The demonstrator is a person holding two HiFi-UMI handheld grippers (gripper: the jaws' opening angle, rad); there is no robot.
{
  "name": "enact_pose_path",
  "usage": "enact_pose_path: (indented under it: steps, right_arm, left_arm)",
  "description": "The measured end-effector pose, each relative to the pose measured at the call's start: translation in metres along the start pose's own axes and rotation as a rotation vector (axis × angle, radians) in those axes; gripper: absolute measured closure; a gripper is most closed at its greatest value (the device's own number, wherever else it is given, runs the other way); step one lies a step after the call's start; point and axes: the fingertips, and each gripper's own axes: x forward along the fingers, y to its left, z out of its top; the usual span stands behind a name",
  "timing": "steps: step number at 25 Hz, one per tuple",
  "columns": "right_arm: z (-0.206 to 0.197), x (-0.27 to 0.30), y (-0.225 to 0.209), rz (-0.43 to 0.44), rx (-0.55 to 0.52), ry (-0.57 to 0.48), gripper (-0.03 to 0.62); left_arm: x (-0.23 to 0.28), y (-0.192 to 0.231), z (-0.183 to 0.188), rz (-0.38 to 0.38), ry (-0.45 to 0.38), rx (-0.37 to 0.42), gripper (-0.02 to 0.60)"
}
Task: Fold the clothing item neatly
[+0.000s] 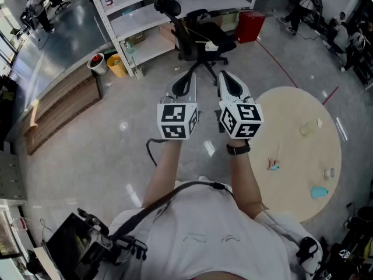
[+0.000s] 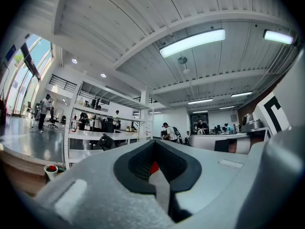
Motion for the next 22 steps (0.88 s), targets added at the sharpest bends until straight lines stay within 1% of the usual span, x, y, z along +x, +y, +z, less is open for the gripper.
enact_pose_path:
  steps: [5,11,15,18,22]
  right_arm:
    - [-0.004,-0.014,-0.017,-0.031,0.007,0.004,0.595]
    - [-0.005,-0.031,-0.045,-0.082,0.008,0.004,0.595]
    - [-0.003,-0.037,-0.059,-0.113,0.043,0.002,0.595]
    - [-0.01,-0.039,-0.065,-0.109,0.061,0.026,0.595]
    - [-0.022,-0.043,-0.069,-0.053,0.053,0.07,0.595]
  left_arm:
    - [0.006,-0.02,-0.009,-0.029,0.012,-0.012,0.58]
    - [0.022,-0.049,-0.018,-0.083,0.024,-0.018,0.58]
    - [0.026,-0.059,-0.018,-0.099,0.035,-0.017,0.58]
    - [0.026,-0.062,-0.023,-0.08,0.048,-0.02,0.58]
    - [0.023,-0.065,-0.033,-0.018,0.059,-0.028,0.58]
